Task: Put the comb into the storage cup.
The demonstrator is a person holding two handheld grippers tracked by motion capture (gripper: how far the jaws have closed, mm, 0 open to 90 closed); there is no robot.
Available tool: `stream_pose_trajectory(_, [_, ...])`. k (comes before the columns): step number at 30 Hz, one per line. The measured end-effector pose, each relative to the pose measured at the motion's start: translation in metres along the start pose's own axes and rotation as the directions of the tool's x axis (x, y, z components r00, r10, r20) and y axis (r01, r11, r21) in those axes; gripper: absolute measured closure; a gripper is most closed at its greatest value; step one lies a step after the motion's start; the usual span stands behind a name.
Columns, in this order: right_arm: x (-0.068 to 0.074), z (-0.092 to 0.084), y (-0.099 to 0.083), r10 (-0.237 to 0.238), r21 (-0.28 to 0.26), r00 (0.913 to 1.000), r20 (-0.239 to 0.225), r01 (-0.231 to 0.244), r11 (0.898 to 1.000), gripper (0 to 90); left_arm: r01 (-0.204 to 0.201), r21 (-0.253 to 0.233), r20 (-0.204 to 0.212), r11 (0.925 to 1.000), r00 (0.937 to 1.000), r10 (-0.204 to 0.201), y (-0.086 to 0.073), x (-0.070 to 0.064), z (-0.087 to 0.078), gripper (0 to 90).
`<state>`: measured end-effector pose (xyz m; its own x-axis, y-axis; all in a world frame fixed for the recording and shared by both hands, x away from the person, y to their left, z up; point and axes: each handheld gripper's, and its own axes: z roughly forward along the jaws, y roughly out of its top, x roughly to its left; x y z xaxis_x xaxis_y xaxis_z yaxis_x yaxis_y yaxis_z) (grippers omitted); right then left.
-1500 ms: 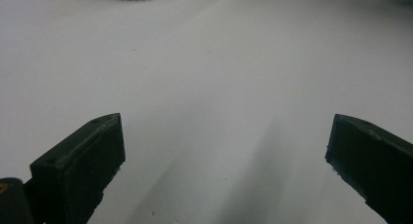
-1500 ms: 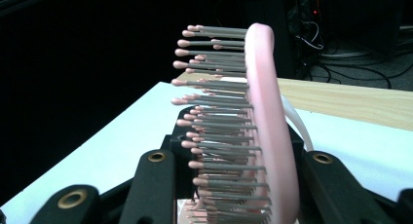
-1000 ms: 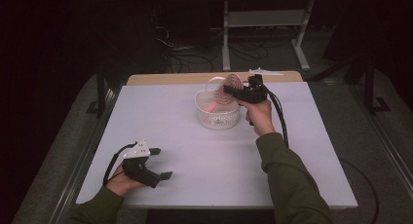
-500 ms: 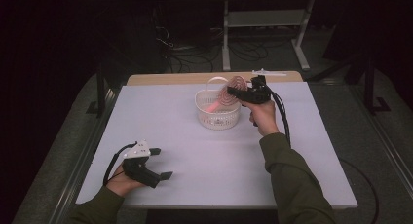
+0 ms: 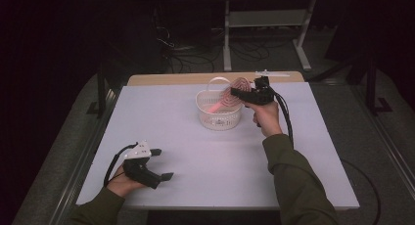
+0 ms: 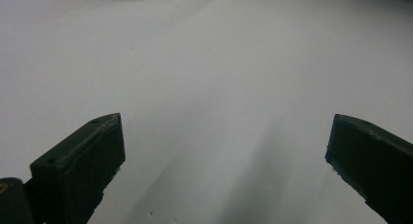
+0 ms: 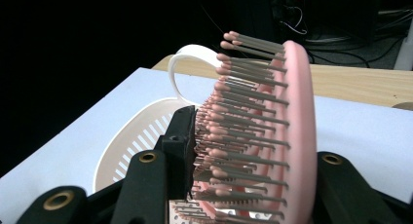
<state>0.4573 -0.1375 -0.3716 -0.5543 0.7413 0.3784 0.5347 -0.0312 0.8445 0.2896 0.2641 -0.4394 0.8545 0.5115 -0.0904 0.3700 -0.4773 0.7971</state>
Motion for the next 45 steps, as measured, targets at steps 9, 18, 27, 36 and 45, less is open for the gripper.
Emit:
stream_pose_trajectory(9, [-0.002, -0.002, -0.001, -0.018, 0.007, 0.9997, 0.018, 0.018, 1.0, 55.6, 0.001, 0.001, 0.0, 1.0, 1.0, -0.001, 0.0, 0.0, 0.0, 0.5])
stream_pose_trajectory(18, [-0.001, -0.004, 0.0, -0.061, 0.022, 0.9971, 0.047, 0.06, 0.998, 52.0, 0.0, 0.001, 0.001, 1.0, 1.0, 0.0, 0.0, 0.0, 0.0, 0.5])
stream_pose_trajectory(27, [0.001, -0.008, 0.0, -0.106, 0.018, 0.9915, 0.076, 0.105, 0.994, 41.3, 0.002, 0.002, 0.001, 1.0, 1.0, -0.002, 0.0, 0.0, 0.0, 0.5])
stream_pose_trajectory(36, [-0.002, -0.012, 0.001, -0.103, 0.006, 0.9922, 0.07, 0.103, 0.995, 29.3, 0.004, -0.001, -0.001, 1.0, 1.0, -0.004, 0.0, 0.0, 0.0, 0.5])
stream_pose_trajectory(45, [-0.004, -0.02, 0.004, -0.108, 0.01, 0.9916, 0.071, 0.107, 0.994, 20.2, 0.011, -0.006, -0.008, 0.9999, 0.9999, -0.011, 0.001, 0.0, 0.0, 0.5])
